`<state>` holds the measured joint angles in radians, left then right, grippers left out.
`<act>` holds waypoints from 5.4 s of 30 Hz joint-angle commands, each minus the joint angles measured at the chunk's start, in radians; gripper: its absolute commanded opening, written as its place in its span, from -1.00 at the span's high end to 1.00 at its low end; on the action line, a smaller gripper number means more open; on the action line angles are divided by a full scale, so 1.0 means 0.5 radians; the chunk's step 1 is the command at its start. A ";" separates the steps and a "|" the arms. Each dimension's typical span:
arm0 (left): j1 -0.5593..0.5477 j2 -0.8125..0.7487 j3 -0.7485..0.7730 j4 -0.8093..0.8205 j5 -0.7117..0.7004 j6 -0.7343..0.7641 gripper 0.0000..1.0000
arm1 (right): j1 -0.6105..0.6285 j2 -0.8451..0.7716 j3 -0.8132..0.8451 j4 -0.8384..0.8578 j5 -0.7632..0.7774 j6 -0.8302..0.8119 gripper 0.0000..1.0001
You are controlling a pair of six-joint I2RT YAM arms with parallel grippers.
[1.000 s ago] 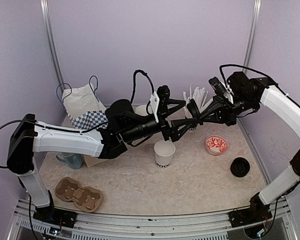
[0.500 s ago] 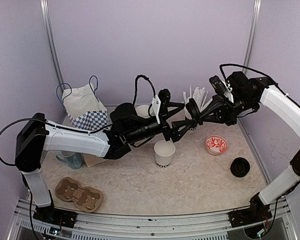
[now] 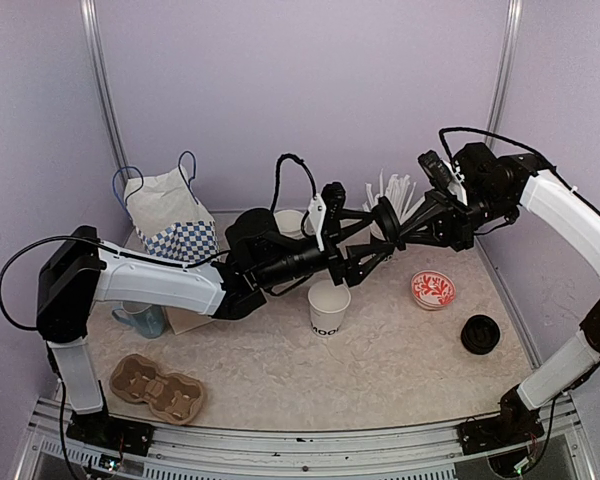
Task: Pack the takeout coffee
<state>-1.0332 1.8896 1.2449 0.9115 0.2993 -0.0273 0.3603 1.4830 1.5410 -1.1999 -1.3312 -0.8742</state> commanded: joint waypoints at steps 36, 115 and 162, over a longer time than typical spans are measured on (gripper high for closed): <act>0.061 -0.367 0.281 -1.263 -0.340 -0.073 -0.36 | -0.023 -0.155 -0.325 0.673 0.629 0.480 0.14; 0.061 -0.228 0.807 -3.823 -0.453 0.009 -0.36 | 0.392 0.534 -0.695 1.073 0.801 0.018 -0.12; -0.017 0.131 1.029 -3.817 -0.545 -0.030 -0.98 | 0.347 0.528 -0.738 1.019 0.736 -0.026 -0.11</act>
<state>-1.0348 1.9400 1.7267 -0.9958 0.0463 -0.0345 0.5453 1.7515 1.1816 -0.6693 -0.9386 -0.8883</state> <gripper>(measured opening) 0.980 0.554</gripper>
